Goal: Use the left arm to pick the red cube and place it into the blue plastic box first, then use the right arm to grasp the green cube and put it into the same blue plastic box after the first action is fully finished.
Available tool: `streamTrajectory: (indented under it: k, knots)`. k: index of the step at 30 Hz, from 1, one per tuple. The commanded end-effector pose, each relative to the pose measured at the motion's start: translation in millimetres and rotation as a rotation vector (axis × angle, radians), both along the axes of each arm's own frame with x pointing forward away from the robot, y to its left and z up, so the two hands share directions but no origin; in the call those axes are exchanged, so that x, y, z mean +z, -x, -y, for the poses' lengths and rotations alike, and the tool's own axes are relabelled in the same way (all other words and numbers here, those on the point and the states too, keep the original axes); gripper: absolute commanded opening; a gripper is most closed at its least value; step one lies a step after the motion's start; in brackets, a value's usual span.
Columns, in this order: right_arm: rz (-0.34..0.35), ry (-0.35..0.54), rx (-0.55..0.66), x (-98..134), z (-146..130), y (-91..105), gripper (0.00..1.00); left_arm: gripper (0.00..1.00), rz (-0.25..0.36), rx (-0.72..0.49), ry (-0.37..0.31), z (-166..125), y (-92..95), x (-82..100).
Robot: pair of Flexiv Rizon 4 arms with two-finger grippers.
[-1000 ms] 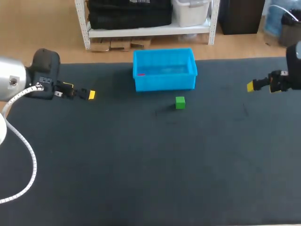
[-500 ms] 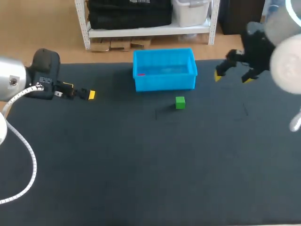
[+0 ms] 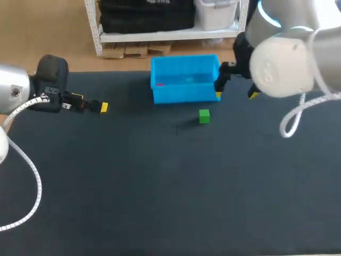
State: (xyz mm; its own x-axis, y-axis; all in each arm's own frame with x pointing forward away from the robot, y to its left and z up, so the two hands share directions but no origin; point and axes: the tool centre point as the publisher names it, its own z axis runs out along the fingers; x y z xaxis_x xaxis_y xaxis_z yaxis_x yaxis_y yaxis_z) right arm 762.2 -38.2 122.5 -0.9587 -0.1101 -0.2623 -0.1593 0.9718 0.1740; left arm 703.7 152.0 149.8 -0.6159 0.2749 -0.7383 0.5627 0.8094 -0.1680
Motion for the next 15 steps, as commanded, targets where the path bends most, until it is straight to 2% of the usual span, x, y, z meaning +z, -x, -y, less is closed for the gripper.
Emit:
streamTrajectory:
  k: [1,14,15]
  knots:
    - [-0.036,0.051,-0.007,-0.6,-8.7,-7.0,1.00,1.00,0.006,-0.004,0.009,-1.4,0.0,-1.8]
    - [-0.036,0.051,-0.007,-0.6,-8.7,-7.0,1.00,1.00,0.006,-0.004,0.009,-1.4,0.0,-1.8]
    - [-0.066,0.067,-0.015,-1.4,-10.3,-9.5,1.00,1.00,0.006,-0.004,0.009,-1.4,0.0,-1.8]
